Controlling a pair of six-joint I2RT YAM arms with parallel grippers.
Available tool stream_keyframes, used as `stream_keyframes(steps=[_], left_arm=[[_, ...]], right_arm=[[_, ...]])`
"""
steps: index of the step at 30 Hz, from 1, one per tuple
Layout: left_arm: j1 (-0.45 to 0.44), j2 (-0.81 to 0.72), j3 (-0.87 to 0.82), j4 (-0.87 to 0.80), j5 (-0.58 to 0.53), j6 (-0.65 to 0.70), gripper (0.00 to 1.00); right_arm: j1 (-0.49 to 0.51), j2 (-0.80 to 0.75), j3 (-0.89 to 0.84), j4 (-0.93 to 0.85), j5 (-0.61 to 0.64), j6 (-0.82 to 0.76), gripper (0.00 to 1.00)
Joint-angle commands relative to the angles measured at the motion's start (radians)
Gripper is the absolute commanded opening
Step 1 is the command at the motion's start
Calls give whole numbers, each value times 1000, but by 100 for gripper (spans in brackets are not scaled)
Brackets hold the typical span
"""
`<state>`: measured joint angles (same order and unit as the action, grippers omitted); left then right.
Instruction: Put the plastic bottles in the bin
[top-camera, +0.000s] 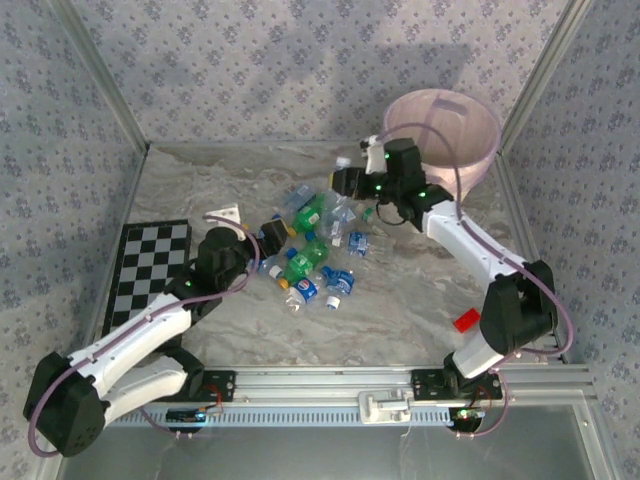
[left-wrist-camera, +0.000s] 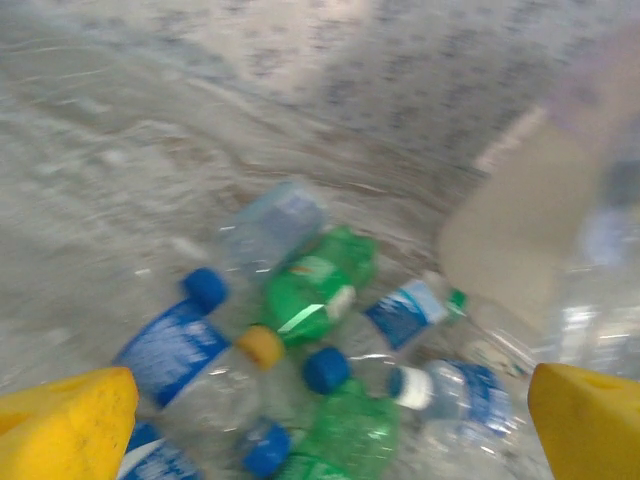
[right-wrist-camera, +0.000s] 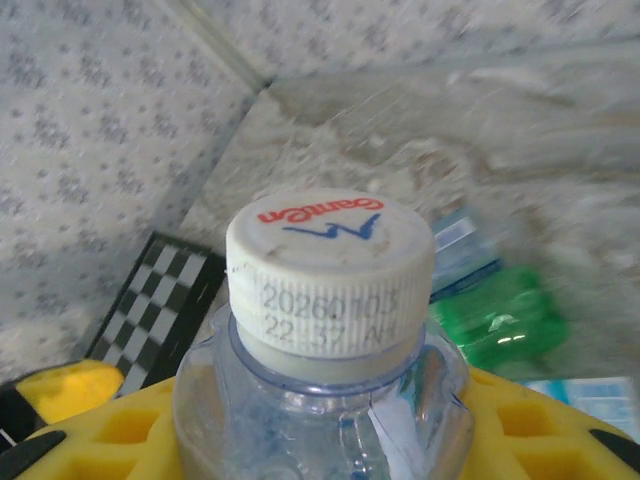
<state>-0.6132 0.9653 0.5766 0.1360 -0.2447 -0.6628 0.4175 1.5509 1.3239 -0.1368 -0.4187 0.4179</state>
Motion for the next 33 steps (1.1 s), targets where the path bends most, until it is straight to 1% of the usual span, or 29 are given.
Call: stream_keyframes(steps=[1,4,7,10,14,16,18,20,23,27,33], left_arm=[[42,-30,-49,-64,-99,-155,100],[49,-47,-67,-90,-131,-196,100],[56,-47,-64,-114,-137,-202,100],[59,-32,-61,-109,-118,-199,100],[61,14,-59,-65,-64,-209,100],[61,46,-49,-50,-32,-210,100],[61,81,-28,-49,6,-201,100],[61,113,-7,-50,46,-188,100],[62,158,5,-30,107,-190,100],[62,213,13,0,168,-202,100],[62,248,32,7,194,-198,100]], right_arm=[[-39,-71,116,-96,63,-99,47],[-81,-95,192,-131,98,-148,47],[-121,-107,278,-162,124,-199,47],[-161,-109,363,-197,169,-249,47],[-222,-110,426,-165,213,-267,47],[-243,-109,434,-133,279,-279,47],[-254,-109,430,-104,384,-313,46],[-267,-109,414,-76,462,-330,46],[-288,-107,370,-49,545,-334,46],[-312,-81,325,-76,533,-309,47],[-318,-15,308,-158,489,-284,48]])
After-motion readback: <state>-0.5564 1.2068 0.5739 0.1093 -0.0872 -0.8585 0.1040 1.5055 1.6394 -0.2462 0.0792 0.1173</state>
